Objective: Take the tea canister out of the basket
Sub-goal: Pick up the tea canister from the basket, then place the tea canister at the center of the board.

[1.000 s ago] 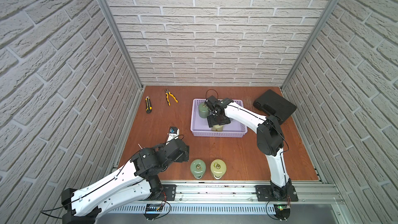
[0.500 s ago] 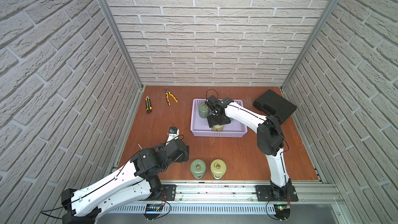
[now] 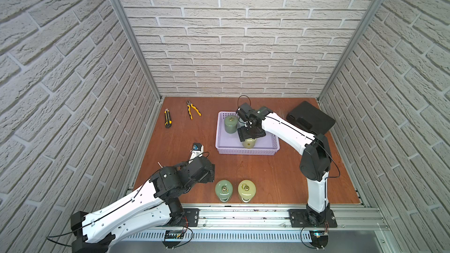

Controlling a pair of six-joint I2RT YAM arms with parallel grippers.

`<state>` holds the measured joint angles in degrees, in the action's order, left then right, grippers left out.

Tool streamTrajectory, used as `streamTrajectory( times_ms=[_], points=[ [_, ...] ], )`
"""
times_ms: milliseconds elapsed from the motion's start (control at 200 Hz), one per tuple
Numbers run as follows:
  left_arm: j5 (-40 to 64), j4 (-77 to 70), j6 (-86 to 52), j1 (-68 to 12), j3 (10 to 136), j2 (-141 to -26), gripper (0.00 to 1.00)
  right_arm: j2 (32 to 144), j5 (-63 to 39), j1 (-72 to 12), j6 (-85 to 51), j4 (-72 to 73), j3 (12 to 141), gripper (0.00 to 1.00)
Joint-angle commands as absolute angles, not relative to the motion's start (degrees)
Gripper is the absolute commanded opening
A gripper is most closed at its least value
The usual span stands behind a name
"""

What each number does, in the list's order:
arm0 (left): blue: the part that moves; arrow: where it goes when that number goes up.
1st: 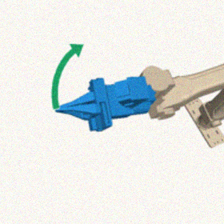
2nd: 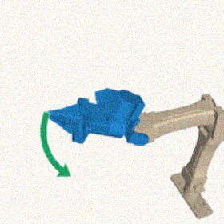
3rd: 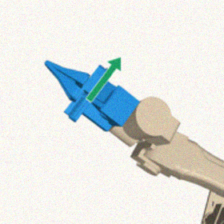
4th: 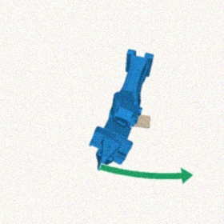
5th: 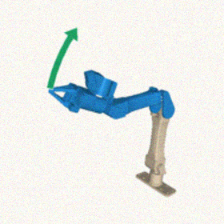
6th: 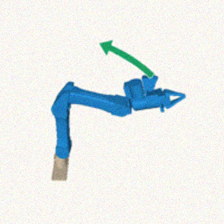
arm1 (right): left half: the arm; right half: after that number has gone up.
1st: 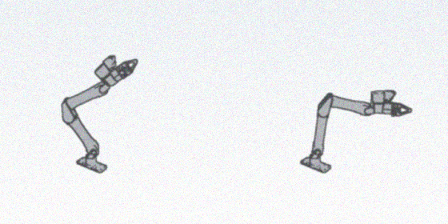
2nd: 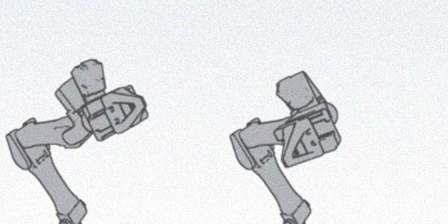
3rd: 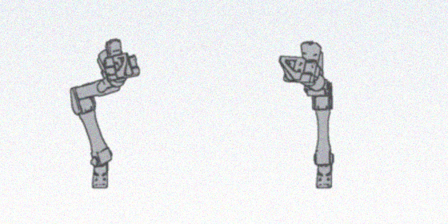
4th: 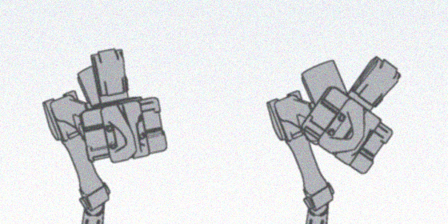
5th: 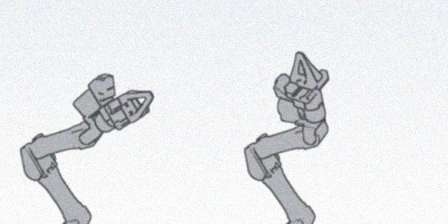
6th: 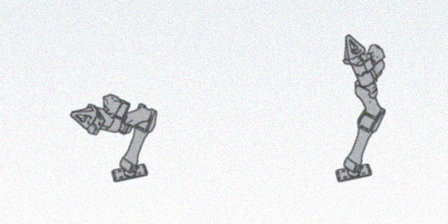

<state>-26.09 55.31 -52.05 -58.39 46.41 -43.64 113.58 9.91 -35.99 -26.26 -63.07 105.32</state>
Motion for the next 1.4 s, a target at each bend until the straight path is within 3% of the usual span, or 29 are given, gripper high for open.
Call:
streamTrajectory(
  times_ms=[0, 430, 1395],
  points=[
    [-27.1, 54.3, -51.3, -58.0, 46.9, -43.7, 0.98, 108.0, 11.7, -35.7, -25.6, -63.7, 107.6, 0.49],
    [-27.9, 53.4, -51.5, -58.0, 46.9, -44.1, 0.98, 101.4, 11.8, -36.3, -25.2, -66.8, 105.4, 0.48],
    [-26.6, 50.2, -48.9, -54.6, 48.2, -49.2, 0.98, 77.3, 13.3, -48.5, -39.2, -63.2, 74.3, 0.48]
  ],
)
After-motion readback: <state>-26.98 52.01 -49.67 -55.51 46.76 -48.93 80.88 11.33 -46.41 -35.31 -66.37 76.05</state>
